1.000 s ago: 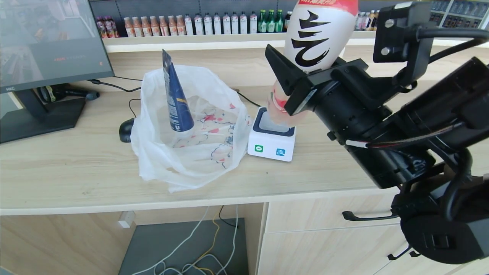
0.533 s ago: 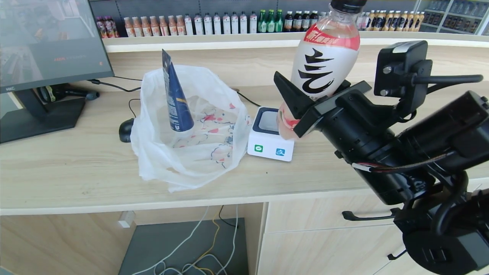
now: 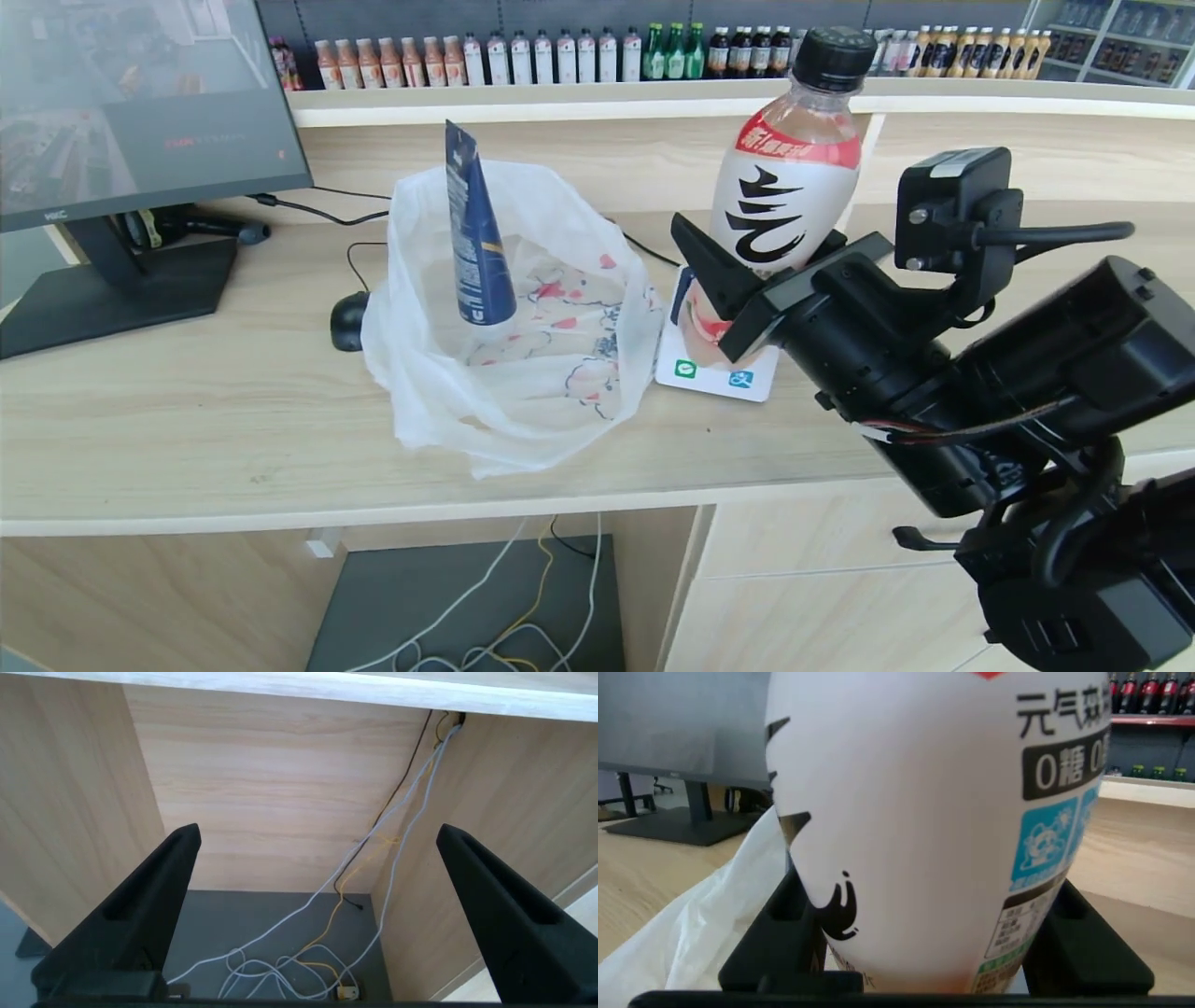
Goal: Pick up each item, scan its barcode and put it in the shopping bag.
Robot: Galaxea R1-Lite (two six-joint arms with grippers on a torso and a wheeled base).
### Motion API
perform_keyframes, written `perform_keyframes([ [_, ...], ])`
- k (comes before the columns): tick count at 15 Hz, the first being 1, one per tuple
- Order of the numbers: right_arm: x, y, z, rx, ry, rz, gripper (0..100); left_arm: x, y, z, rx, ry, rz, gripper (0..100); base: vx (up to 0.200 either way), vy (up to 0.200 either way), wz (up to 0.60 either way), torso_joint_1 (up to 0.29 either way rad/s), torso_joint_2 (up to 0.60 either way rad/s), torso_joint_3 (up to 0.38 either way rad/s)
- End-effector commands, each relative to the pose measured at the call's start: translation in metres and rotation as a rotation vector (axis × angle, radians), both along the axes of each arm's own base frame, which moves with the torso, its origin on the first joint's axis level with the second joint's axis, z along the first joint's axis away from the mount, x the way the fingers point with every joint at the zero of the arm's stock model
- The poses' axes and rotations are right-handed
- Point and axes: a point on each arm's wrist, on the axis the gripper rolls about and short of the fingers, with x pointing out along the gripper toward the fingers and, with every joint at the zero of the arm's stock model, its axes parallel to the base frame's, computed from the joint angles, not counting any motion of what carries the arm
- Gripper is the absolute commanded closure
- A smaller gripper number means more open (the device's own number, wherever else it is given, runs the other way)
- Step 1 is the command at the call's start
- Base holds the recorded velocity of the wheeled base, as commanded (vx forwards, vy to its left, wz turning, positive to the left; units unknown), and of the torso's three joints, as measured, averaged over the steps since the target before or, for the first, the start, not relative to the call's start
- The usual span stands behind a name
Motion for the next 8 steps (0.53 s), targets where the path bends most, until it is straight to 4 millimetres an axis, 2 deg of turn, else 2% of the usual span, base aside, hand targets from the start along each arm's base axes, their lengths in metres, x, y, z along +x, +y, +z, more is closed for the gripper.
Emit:
perform_keyframes([
  [1,0.0018,-0.0017,-0.0007,0.000,0.002,-0.009,100,0.0000,0.0000,0.0000,-0.002,0.000,0.001,0,0.000,0.200,0.00,-0.012,0.00,0.002],
  [6,0.0045,-0.0065,-0.0009,0.003,0.006,-0.031,100,0.0000,0.0000,0.0000,0.003,0.000,0.001,0,0.000,0.200,0.00,0.002,0.00,0.002],
  [8,0.0056,-0.0062,-0.0023,0.000,0.009,-0.032,100,0.0000,0.0000,0.0000,0.003,0.000,-0.001,0,0.000,0.000,0.00,0.000,0.00,0.000],
])
